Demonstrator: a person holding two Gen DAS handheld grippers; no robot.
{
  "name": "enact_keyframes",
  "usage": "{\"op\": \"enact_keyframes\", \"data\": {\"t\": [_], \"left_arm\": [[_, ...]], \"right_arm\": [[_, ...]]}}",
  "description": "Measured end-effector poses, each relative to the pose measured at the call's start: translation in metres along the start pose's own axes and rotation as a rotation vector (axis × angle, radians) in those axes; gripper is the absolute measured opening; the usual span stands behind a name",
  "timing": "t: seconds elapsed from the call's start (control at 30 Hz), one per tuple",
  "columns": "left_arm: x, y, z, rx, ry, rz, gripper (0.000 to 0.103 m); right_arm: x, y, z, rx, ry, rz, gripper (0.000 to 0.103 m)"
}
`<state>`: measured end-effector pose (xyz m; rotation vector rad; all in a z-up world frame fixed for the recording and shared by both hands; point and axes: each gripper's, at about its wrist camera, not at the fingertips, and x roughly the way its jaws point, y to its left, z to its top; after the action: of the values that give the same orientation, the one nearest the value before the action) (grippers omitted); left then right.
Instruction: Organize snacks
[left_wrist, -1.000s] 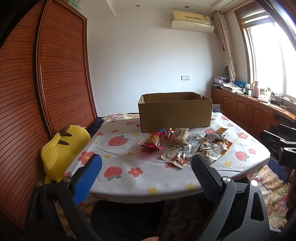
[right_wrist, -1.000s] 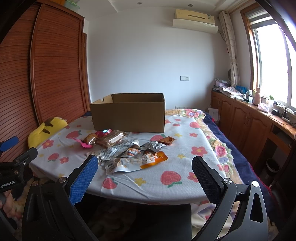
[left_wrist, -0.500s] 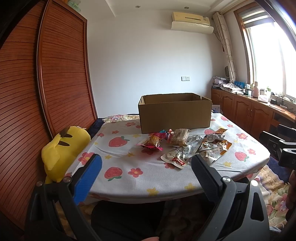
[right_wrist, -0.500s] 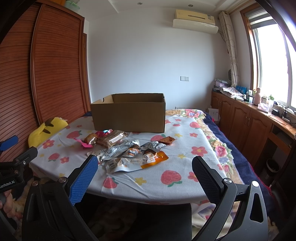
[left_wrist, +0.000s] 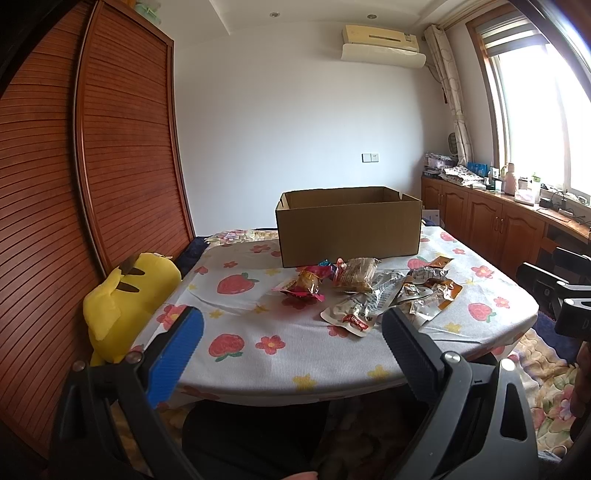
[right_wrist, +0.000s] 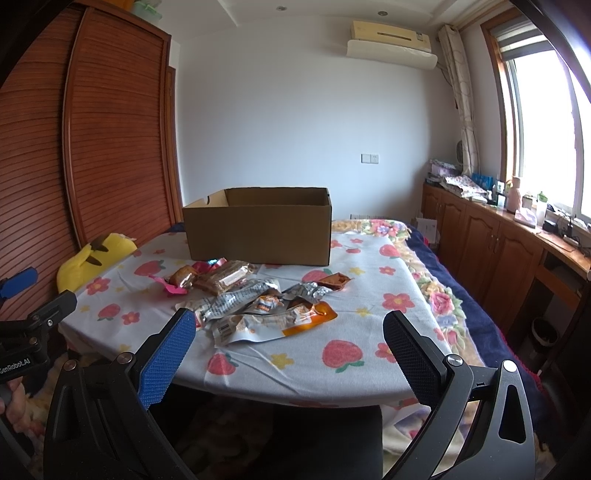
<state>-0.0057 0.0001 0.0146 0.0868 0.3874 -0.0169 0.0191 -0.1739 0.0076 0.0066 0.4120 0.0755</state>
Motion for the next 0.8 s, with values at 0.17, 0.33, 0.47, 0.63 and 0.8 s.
{"op": "enact_keyframes", "data": {"t": [0.17,0.33,0.47,0.63,0.8], "left_arm": [[0.0,0.0,-0.001,0.0,0.001,0.0,0.098],[0.001,0.0,0.0,-0.001,0.012,-0.005,0.098],[0.011,0.0,-0.005,0.004,0.04,-0.012,0.098],[0.033,0.001,-0.01,0.004,0.088,-0.023,0.098],[0.051,0.001,-0.012,0.017,0.105,-0.022,0.098]], "right_arm": [[0.0,0.0,0.0,0.001,0.0,0.0,0.103],[-0.006,-0.001,0.001,0.002,0.006,0.003,0.103],[0.006,-0.002,-0.002,0.004,0.022,0.015,0.103],[0.022,-0.003,-0.006,-0.003,0.06,0.046,0.103],[0.046,-0.005,-0.008,-0.008,0.105,0.095,0.101]]}}
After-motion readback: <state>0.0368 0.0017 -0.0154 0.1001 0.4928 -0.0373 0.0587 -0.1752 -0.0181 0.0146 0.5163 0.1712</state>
